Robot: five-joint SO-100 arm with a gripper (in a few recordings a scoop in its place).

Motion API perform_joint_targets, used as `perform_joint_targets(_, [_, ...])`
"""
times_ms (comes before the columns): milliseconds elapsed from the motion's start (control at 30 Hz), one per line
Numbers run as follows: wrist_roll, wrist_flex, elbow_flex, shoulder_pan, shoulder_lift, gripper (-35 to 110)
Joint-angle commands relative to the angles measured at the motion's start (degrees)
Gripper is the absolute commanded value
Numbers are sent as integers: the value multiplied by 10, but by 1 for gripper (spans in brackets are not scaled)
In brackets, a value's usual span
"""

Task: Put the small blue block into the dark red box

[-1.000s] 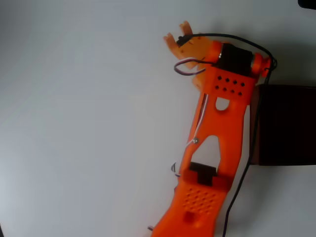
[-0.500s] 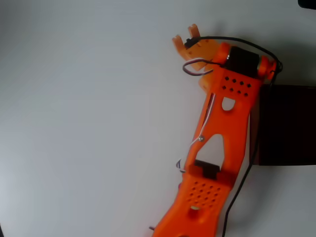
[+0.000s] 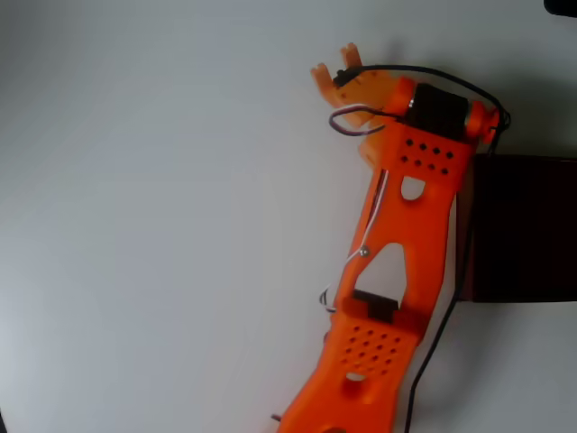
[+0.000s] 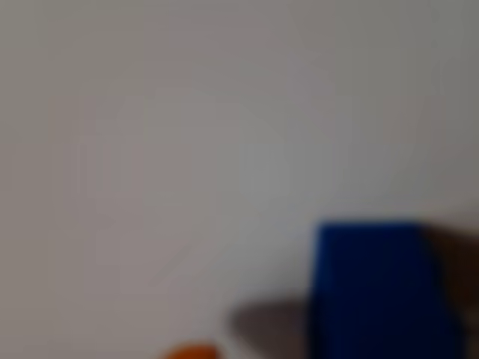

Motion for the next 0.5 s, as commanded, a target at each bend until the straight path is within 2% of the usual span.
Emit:
perform_joint_targets(0, [6,6,-19,11,18,7])
perform_joint_targets(67, [6,6,-26,12,14,0])
perform_joint_targets(467, [-7,8,8,21,58,0])
